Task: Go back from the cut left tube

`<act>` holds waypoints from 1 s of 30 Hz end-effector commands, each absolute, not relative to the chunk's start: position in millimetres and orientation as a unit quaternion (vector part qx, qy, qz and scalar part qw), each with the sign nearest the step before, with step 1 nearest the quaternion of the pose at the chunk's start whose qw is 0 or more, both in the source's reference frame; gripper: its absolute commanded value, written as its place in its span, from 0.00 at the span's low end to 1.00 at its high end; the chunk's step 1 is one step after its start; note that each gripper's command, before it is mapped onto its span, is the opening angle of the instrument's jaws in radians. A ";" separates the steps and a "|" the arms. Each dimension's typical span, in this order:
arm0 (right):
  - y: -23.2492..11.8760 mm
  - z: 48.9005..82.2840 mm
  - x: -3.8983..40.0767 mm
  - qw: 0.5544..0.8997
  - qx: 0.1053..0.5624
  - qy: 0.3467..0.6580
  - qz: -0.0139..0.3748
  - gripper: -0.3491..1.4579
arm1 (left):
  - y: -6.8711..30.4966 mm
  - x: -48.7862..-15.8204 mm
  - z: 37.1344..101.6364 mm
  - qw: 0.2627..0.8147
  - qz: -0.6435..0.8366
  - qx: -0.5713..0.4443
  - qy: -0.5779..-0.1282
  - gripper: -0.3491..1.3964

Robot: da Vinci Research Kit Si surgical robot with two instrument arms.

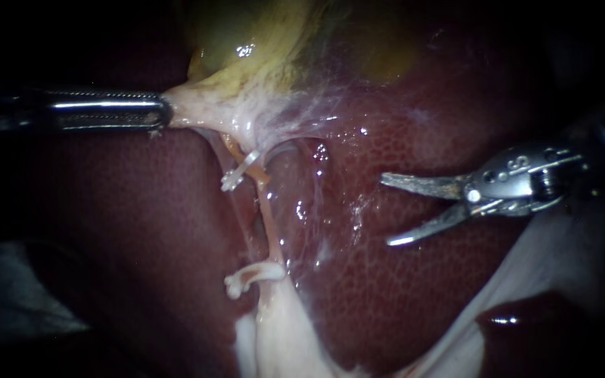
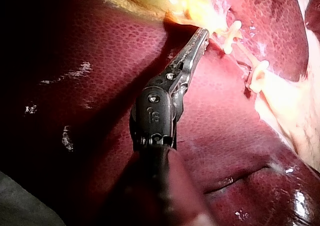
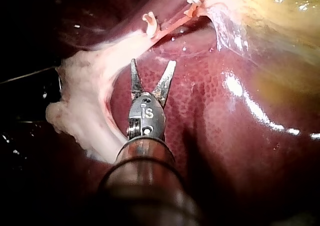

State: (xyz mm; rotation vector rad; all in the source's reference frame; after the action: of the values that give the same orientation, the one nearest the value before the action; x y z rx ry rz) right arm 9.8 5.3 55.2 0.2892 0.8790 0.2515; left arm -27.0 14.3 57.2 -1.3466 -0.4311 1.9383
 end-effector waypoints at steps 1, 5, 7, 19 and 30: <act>5.2 55.2 9.9 0.892 0.138 0.415 0.118 0.99 | 14.3 -27.1 57.2 0.363 0.753 -0.523 -0.167 0.00; 5.1 55.3 9.9 0.901 0.133 0.397 0.114 0.99 | 14.1 -27.4 57.6 0.363 0.753 -0.523 -0.165 0.00; 5.1 55.3 9.9 0.901 0.132 0.397 0.114 0.99 | 14.0 -27.7 58.1 0.363 0.754 -0.523 -0.164 0.00; 5.0 55.3 9.8 0.901 0.134 0.397 0.113 0.99 | 13.0 -31.2 62.5 0.349 0.765 -0.514 -0.171 0.00; 5.0 55.2 9.8 0.901 0.134 0.397 0.113 0.99 | 12.9 -31.6 62.6 0.347 0.765 -0.513 -0.173 0.00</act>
State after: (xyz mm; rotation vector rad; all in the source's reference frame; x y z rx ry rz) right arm 9.8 5.0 55.2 0.2764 0.8214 0.2350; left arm -31.6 12.9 62.7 -1.3310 -0.4480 1.9854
